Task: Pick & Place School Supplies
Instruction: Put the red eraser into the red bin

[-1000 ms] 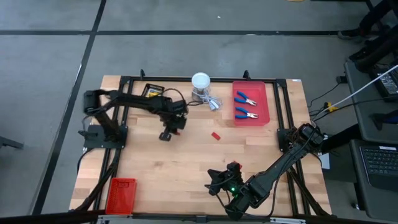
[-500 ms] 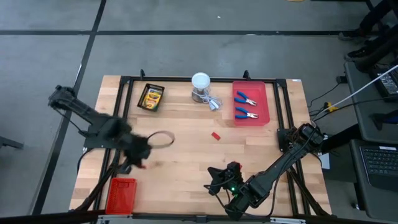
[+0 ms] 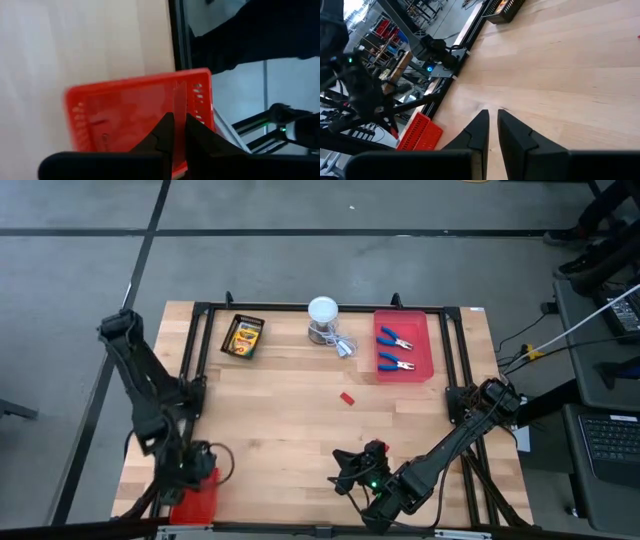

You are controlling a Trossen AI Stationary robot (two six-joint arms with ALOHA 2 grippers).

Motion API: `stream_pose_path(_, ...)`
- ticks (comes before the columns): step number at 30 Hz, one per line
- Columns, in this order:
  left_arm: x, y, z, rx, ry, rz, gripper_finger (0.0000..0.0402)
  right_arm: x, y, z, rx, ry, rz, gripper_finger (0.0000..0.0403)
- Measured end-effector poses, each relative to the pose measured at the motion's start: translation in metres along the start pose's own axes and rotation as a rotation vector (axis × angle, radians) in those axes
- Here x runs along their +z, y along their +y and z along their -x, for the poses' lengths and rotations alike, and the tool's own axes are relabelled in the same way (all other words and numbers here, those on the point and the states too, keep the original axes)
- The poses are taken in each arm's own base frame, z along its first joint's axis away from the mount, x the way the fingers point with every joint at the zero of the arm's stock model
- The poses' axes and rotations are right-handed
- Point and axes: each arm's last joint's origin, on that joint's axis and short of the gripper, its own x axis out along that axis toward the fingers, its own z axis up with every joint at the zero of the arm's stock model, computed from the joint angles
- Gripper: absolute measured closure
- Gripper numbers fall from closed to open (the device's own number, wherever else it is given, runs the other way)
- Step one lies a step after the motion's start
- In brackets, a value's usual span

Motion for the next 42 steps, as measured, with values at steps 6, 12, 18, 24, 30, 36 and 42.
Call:
stream_pose_path(6,-0.016,-0.006,-0.032,0.096,0.076,-0.001,0.0349,0.000,0.000,0.001,0.001,0.002,0.004,0.0360)
stream_pose_path(12,-0.024,-0.006,-0.046,0.149,0.113,0.029,0.0239,-0.002,0.000,0.005,0.008,0.009,0.008,0.0360)
stream_pose_path(18,-0.024,-0.004,-0.038,0.159,0.089,-0.016,0.0180,-0.002,0.000,0.006,0.014,-0.006,-0.004,0.0360)
stream_pose_path(24,-0.018,0.011,-0.013,0.267,0.014,-0.055,0.0184,0.033,0.006,-0.002,-0.060,0.065,0.090,0.0360)
stream_pose_path(30,-0.001,0.029,0.022,0.293,-0.143,-0.041,0.0200,0.096,0.004,-0.006,-0.217,0.322,0.267,0.0358)
stream_pose_path(36,0.018,0.041,0.066,0.185,-0.446,0.077,0.0201,0.127,-0.021,0.012,-0.484,0.667,0.388,0.0332)
stream_pose_path(42,0.034,0.038,0.107,0.067,-0.861,0.081,0.0191,0.105,-0.042,0.016,-0.516,0.893,0.426,0.0290)
